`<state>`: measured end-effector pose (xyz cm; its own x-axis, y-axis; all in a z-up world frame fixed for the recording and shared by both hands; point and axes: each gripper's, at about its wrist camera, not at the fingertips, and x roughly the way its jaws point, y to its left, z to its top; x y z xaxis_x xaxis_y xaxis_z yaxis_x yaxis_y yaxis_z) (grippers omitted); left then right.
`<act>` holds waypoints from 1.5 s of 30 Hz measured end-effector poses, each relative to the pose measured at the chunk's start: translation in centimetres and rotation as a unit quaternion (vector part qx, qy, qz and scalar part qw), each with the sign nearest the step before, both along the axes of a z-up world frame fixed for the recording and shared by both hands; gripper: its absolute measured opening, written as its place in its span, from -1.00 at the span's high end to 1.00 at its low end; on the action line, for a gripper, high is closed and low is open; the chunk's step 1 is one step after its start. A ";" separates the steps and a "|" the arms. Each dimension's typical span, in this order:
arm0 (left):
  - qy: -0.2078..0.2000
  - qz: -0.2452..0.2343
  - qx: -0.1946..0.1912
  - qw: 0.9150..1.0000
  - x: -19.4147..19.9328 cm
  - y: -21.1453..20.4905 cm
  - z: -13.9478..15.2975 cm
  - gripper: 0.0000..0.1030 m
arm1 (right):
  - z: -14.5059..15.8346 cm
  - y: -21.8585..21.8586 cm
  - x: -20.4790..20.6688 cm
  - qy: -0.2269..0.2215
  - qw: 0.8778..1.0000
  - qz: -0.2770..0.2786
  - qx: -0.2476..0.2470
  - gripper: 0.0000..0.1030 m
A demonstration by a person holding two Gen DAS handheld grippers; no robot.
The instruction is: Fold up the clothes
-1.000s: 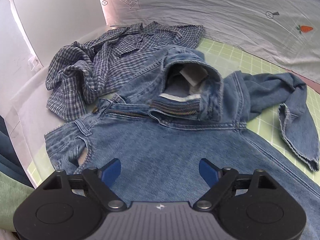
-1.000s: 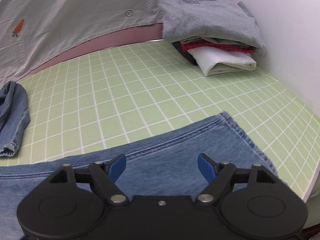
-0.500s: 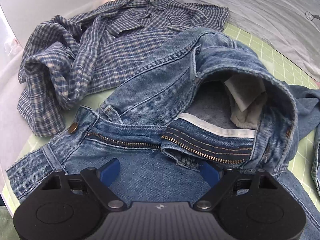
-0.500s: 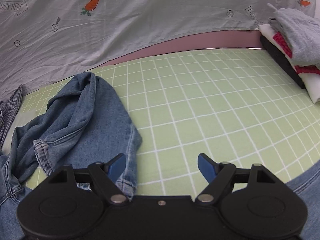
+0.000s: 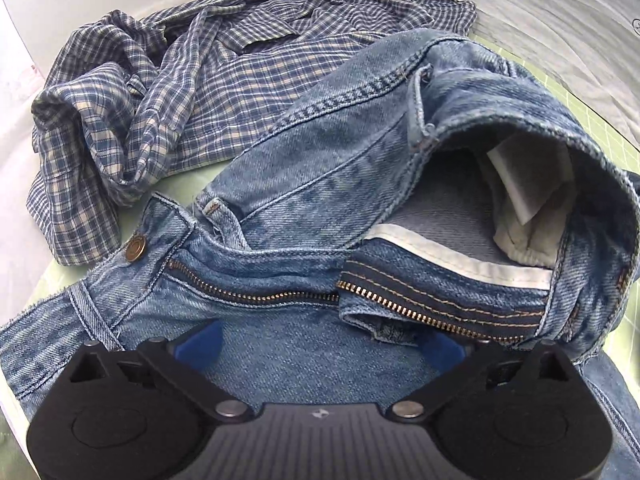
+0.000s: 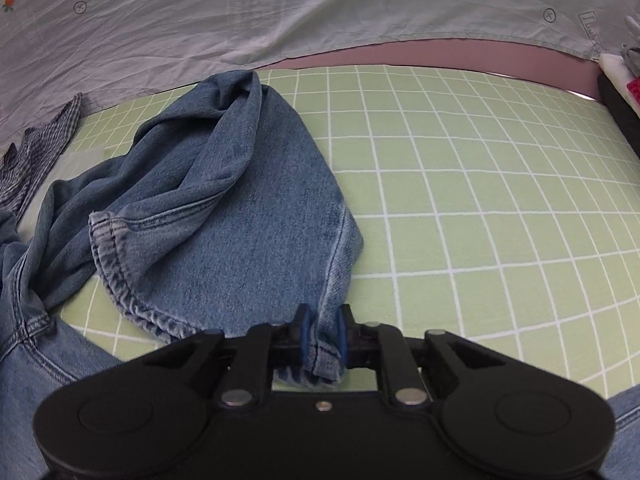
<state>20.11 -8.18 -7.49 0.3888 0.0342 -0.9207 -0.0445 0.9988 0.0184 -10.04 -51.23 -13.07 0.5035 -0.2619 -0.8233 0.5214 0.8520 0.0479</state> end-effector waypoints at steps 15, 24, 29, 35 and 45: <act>-0.002 0.000 -0.004 1.000 -0.1 0.3 -0.1 -1.00 | 7.3 -15.3 -7.2 -0.010 0.964 -0.195 -0.181 0.79; 0.006 -0.001 -0.004 1.000 0.7 0.8 -0.3 -1.00 | 3.9 -14.4 -8.2 0.017 0.962 -0.236 -0.136 0.02; 0.015 0.009 -0.011 1.000 2.0 1.0 0.7 -1.00 | 1.4 -11.3 -8.0 0.030 0.967 -0.234 -0.095 -0.12; -0.037 0.017 -0.036 0.999 2.9 2.2 4.9 -1.00 | -0.2 -10.7 -8.8 0.049 0.965 -0.245 -0.082 -0.25; -0.091 0.053 0.012 0.994 6.2 2.6 6.3 -0.98 | -0.7 -11.4 -10.2 0.049 0.962 -0.259 -0.071 -0.33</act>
<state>26.29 -5.61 -1.22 0.5427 0.1049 -0.8334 -0.1545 0.9877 0.0237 -20.23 -62.60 -13.75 0.1970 -0.5702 -0.7976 0.8738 0.4710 -0.1209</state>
